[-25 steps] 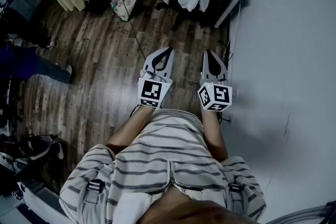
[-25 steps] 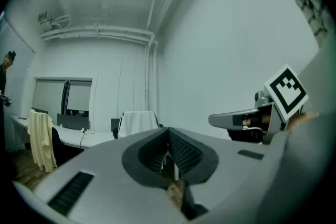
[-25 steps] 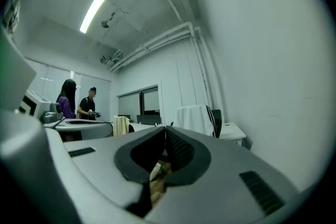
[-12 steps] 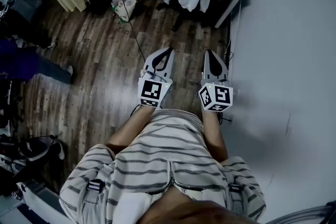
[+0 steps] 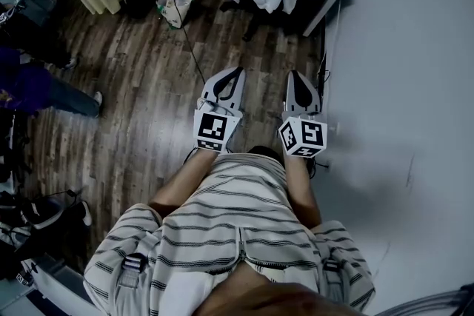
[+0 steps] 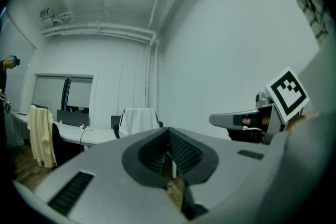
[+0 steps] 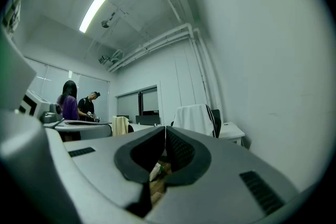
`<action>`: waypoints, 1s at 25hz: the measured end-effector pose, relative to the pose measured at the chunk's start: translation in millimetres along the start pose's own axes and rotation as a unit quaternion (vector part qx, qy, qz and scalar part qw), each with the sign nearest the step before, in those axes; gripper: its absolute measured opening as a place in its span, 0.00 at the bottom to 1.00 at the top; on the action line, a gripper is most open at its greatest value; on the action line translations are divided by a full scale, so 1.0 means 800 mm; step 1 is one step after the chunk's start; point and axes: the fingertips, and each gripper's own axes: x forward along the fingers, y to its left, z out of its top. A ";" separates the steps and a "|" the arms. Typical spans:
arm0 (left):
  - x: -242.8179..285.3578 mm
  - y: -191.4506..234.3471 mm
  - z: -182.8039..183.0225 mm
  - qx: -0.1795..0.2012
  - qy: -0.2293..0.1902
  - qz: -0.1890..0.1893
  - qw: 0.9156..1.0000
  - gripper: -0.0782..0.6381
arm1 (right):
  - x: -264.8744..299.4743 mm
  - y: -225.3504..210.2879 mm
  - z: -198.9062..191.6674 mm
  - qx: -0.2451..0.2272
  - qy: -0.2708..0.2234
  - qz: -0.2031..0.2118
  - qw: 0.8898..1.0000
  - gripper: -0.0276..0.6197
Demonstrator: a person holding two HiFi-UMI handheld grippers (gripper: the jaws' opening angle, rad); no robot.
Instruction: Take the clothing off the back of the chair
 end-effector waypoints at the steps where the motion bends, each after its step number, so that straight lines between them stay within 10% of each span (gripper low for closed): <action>1: -0.002 0.000 -0.001 -0.002 0.000 -0.002 1.000 0.14 | -0.002 0.002 -0.001 -0.001 0.001 0.000 1.000 0.07; 25: 0.036 0.020 -0.036 -0.008 0.029 -0.007 1.000 0.14 | 0.036 -0.016 -0.023 0.006 0.011 -0.003 1.000 0.07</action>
